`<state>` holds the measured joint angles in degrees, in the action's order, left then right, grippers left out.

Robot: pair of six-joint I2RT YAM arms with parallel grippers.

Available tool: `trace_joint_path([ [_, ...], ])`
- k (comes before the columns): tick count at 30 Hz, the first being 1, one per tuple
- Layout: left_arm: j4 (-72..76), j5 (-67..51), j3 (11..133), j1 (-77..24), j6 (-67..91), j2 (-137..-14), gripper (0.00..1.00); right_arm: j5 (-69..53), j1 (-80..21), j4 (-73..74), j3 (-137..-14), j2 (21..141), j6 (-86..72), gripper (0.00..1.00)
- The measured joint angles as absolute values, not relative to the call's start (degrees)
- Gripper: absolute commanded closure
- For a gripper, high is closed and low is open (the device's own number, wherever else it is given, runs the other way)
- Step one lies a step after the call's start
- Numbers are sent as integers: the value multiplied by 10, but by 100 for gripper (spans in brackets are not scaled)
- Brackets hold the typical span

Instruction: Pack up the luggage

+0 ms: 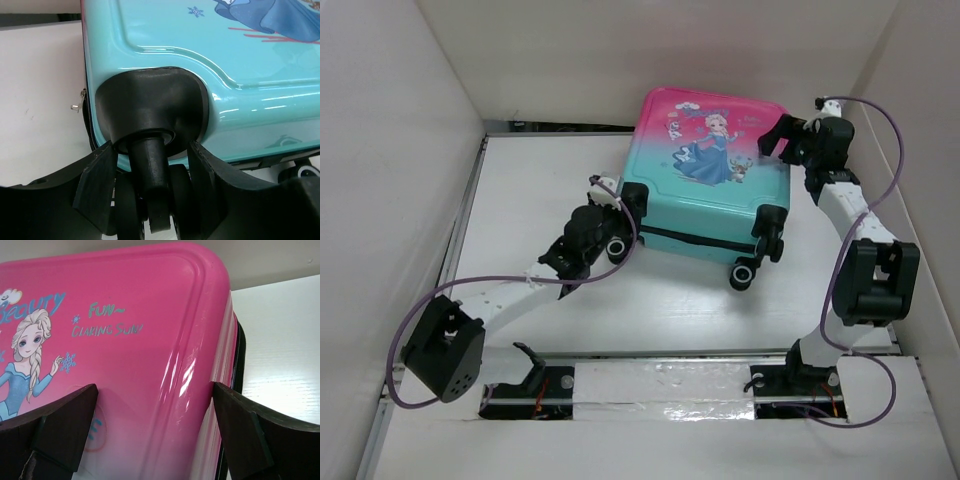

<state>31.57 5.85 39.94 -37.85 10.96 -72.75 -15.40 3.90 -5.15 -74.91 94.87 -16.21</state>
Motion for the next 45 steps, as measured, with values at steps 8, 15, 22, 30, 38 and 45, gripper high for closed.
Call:
trace_joint_path([
  [8,315,123,449,-449,99,-796,100,-123,44,-28,-824,1003,-141,0],
  [15,289,132,500,-506,103,-843,100,-105,64,-28,-852,1024,-124,0],
  [22,278,126,504,-556,106,-846,100,-111,74,-33,-853,1025,-107,0],
  [30,276,85,504,-631,127,-846,100,-139,83,-50,-846,1025,-82,1],
  [38,276,-80,504,-703,162,-851,29,-187,29,7,-881,1031,-52,0],
  [45,255,-95,490,-678,185,-752,20,-221,4,3,-841,974,-87,0],
])
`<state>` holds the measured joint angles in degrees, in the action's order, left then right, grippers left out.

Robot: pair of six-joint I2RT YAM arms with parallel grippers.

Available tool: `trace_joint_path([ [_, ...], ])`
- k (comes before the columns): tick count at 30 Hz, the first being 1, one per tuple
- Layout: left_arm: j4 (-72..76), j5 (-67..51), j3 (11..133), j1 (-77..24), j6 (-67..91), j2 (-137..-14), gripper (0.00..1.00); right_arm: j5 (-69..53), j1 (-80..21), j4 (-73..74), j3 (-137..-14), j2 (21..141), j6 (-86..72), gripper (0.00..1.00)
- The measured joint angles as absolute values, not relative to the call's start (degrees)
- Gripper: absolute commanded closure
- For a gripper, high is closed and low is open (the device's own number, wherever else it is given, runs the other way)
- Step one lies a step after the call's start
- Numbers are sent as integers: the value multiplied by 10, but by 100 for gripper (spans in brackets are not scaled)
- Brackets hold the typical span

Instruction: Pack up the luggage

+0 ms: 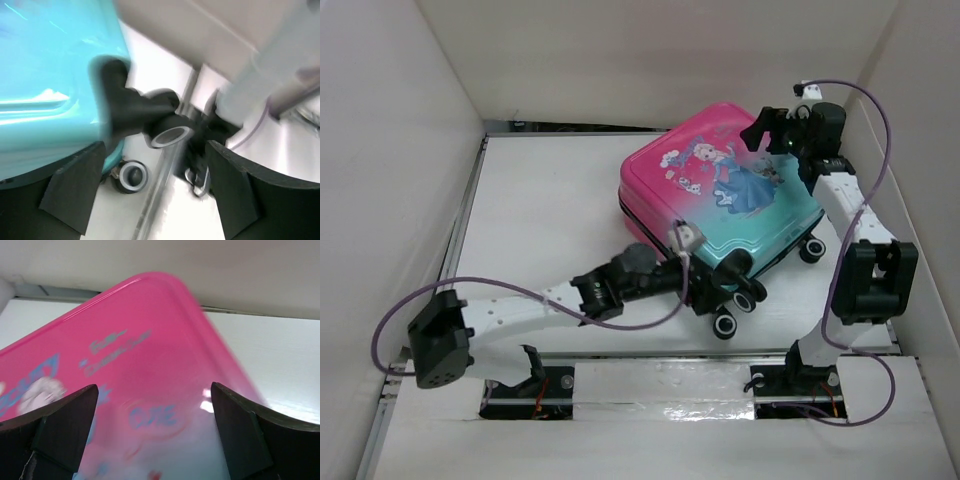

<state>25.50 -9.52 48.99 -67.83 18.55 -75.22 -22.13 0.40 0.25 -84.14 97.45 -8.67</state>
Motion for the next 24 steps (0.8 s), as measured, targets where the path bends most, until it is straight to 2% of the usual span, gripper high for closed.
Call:
trace_joint_path([
  [5,331,-25,437,-529,210,-677,20,-232,-4,29,-789,886,-108,0],
  [8,349,9,384,-501,223,-649,24,-219,-8,36,-741,804,-112,5],
  [10,350,13,355,-505,228,-642,31,-193,-16,33,-687,726,-114,23],
  [11,351,13,342,-507,231,-641,36,-179,-24,25,-652,680,-115,41],
  [12,353,13,328,-508,232,-640,40,-162,-36,21,-610,630,-117,70],
  [14,357,8,302,-508,236,-635,52,-127,-59,22,-528,527,-127,85],
  [15,358,2,289,-508,237,-631,56,-105,-67,20,-485,478,-133,97],
  [16,361,-4,277,-508,239,-627,61,-84,-69,24,-444,434,-138,99],
  [18,368,-17,257,-511,242,-621,63,-33,-55,46,-383,361,-151,100],
  [24,380,-36,232,-568,242,-622,65,46,6,141,-347,301,-157,99],
])
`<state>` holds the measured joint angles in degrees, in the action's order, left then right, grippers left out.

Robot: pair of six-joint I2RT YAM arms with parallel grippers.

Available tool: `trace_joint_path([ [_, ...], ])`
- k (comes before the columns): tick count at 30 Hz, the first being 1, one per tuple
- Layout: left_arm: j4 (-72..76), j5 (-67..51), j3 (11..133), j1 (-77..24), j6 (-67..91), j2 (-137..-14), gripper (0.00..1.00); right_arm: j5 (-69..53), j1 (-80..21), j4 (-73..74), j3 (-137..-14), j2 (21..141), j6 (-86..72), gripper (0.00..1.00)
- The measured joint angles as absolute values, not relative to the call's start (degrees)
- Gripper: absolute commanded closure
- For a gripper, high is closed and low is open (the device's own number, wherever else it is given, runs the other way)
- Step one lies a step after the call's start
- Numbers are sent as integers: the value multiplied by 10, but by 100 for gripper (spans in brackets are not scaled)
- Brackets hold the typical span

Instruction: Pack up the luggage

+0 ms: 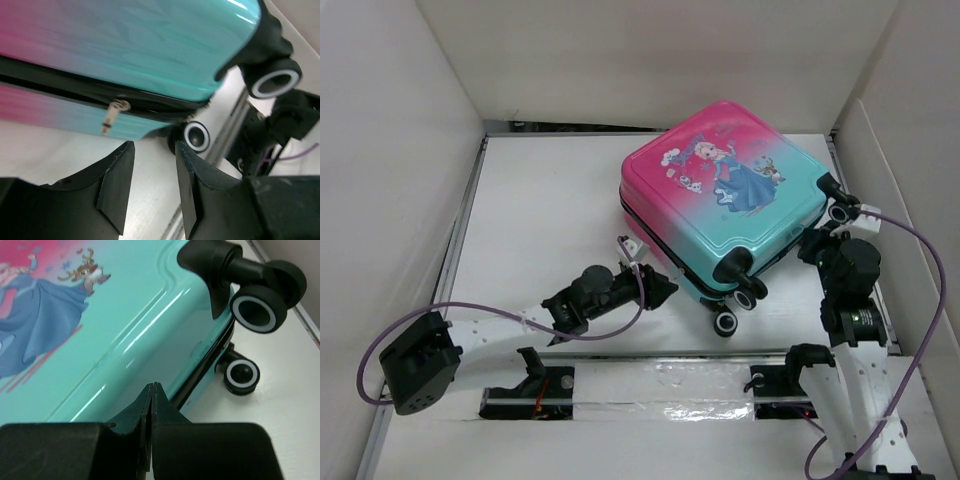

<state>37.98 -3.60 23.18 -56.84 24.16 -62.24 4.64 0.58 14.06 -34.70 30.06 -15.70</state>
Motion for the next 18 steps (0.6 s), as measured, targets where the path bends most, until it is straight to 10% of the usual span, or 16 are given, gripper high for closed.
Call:
trace_joint_path([
  [18,476,-41,218,-606,273,-735,71,-12,-303,186,-372,509,-149,100],
])
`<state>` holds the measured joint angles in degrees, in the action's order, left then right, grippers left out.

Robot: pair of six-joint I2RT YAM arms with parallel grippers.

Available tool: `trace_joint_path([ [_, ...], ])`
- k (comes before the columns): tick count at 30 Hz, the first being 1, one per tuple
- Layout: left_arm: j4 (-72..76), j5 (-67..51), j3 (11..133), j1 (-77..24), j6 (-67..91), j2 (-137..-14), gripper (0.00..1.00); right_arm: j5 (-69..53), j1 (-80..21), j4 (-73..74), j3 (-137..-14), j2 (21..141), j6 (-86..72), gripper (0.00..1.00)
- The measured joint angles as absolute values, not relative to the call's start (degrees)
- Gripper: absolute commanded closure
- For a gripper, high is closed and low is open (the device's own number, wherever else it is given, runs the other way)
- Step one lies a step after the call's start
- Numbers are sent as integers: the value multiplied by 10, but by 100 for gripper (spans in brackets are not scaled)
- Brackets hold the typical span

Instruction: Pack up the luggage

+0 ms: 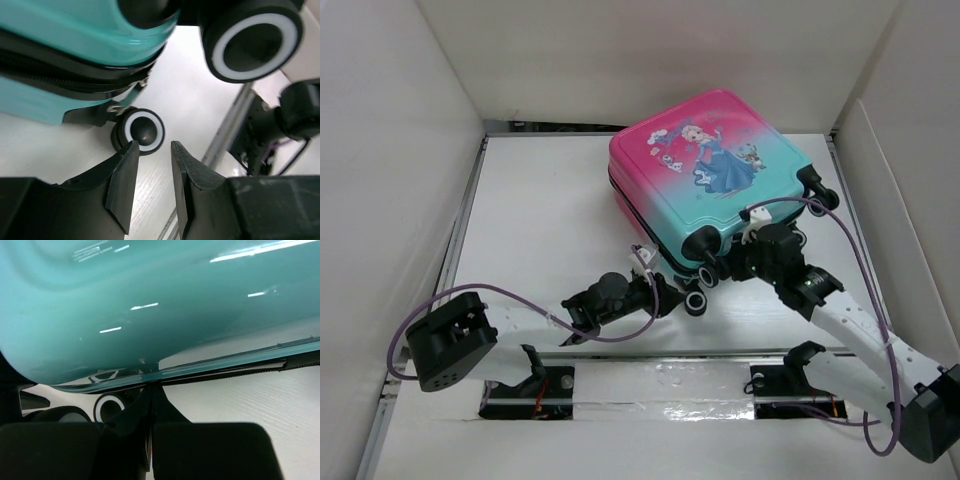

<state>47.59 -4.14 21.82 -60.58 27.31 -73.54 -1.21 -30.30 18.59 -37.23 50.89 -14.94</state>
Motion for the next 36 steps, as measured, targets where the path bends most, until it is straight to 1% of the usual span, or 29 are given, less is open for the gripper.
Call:
trace_joint_path([
  [1,472,-23,218,-611,275,-735,63,-10,-310,184,-375,515,-151,100],
  [3,449,21,218,-617,285,-725,57,2,-322,175,-377,525,-153,100],
  [4,439,44,216,-619,291,-715,51,7,-328,169,-377,529,-154,100],
  [7,421,109,213,-619,305,-688,46,12,-351,142,-377,548,-157,100],
  [12,417,164,213,-618,310,-695,47,12,-400,119,-409,611,-156,100],
  [14,416,175,214,-618,312,-708,48,12,-413,110,-414,619,-154,100],
  [19,413,199,214,-618,317,-739,54,24,-420,91,-411,592,-154,96],
  [24,440,209,221,-621,317,-775,57,23,-419,30,-386,548,-154,95],
  [30,485,232,248,-640,309,-815,58,-3,-413,11,-377,556,-152,96],
  [36,508,253,262,-649,305,-823,58,-37,-414,8,-378,577,-143,97],
])
